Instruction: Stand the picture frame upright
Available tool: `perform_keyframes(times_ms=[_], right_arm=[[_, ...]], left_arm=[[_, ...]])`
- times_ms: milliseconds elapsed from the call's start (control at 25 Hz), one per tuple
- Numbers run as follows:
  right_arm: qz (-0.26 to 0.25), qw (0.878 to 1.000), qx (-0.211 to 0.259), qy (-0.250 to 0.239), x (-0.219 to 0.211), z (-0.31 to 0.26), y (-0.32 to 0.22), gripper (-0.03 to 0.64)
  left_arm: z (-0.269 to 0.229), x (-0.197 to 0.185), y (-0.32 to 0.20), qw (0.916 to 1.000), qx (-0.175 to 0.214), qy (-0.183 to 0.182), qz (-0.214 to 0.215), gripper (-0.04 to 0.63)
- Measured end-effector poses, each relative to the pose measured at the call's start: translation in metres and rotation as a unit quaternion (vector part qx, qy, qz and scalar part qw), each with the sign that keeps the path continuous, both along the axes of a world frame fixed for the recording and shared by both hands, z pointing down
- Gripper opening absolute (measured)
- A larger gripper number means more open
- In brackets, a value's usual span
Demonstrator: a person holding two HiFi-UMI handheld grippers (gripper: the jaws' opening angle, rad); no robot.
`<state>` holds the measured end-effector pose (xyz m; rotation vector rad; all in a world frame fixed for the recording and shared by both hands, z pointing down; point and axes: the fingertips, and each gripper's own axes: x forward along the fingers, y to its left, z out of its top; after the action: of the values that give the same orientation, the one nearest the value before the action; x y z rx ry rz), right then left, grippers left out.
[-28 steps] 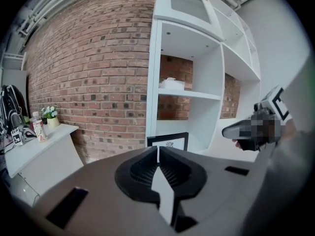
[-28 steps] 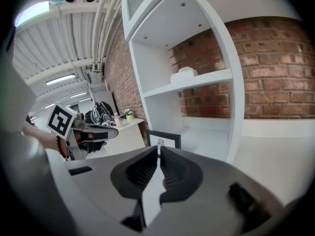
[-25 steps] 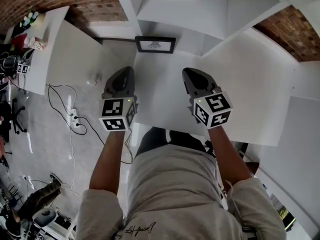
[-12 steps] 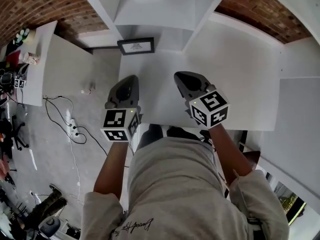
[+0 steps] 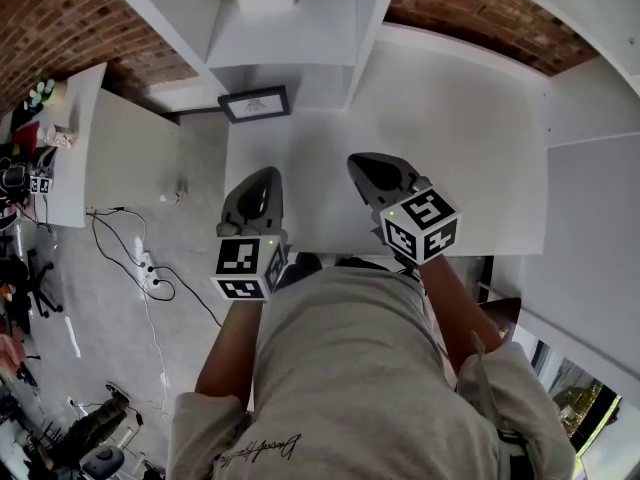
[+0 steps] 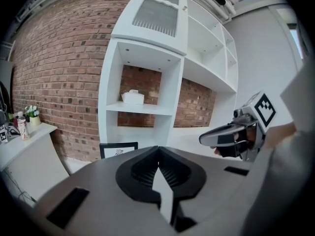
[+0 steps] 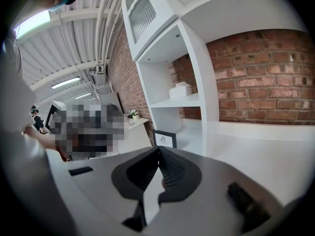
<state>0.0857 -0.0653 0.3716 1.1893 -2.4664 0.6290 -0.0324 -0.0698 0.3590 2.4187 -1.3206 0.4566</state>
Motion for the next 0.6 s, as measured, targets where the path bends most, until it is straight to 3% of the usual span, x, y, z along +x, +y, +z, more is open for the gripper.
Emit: perform_keyframes(times_ms=[600], right_arm=[[-0.024,0.999,0.018,-0.023,-0.014,-0.018,-0.001,0.028]], left_arm=[[-0.016,0.015,0.003,0.9997,0.007,-0.019,0.015,0.015]])
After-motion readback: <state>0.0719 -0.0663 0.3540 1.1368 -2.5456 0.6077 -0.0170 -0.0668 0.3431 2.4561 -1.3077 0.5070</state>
